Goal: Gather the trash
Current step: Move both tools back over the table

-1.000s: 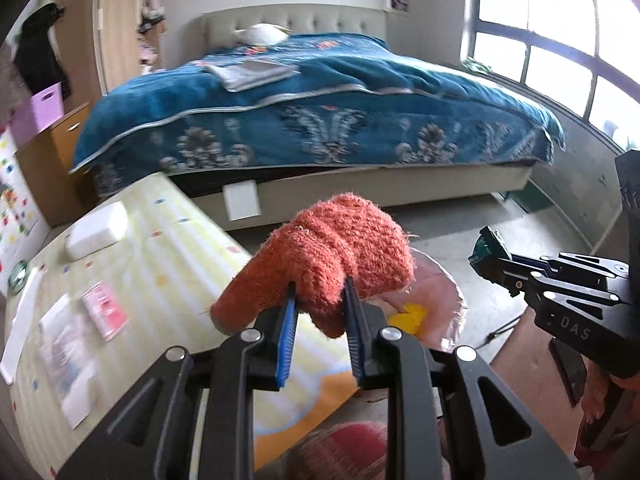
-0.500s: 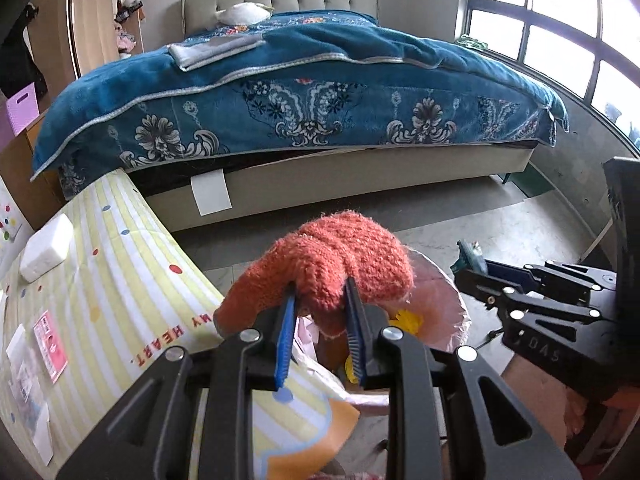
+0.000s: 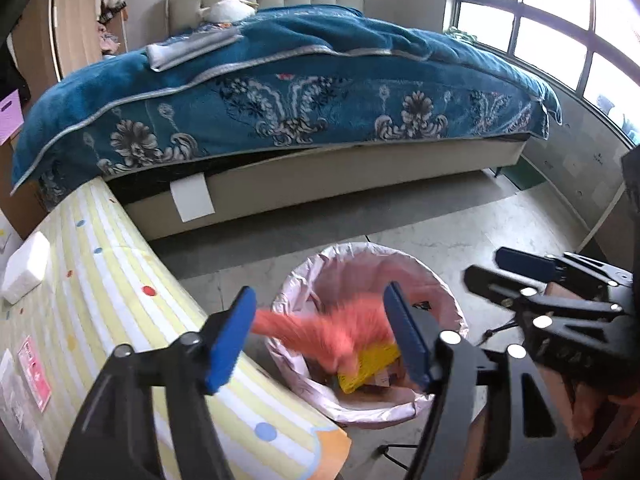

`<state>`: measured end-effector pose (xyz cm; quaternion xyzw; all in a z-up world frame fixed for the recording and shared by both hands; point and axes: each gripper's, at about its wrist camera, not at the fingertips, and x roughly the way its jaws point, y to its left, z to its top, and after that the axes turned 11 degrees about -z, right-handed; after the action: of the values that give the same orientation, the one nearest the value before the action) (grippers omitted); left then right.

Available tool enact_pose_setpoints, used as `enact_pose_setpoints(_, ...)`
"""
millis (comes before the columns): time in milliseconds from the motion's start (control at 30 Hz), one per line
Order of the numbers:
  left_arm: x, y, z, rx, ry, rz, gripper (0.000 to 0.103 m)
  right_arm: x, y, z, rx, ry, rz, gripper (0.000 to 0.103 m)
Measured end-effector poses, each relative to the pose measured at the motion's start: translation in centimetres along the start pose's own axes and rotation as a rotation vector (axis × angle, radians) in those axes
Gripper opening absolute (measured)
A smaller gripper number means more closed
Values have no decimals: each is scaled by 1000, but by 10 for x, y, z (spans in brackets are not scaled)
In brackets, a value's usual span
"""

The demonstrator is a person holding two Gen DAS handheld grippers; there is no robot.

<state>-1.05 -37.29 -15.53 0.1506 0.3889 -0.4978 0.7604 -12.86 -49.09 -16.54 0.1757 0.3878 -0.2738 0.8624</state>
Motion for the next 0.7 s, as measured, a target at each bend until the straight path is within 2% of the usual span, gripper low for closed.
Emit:
enact_pose_setpoints(133, -18, 14, -7, -47, -14, 31, 67, -11, -2, 2, 16, -13, 16, 51)
enact_pose_setpoints(367, -71, 43, -34, -122, -65, 140, 70, -35, 17, 0, -16, -30, 66, 51)
enact_pose_setpoints(700, -140, 81, -79, -220, -113, 262, 73, -64, 94, -16, -162, -44, 173, 51)
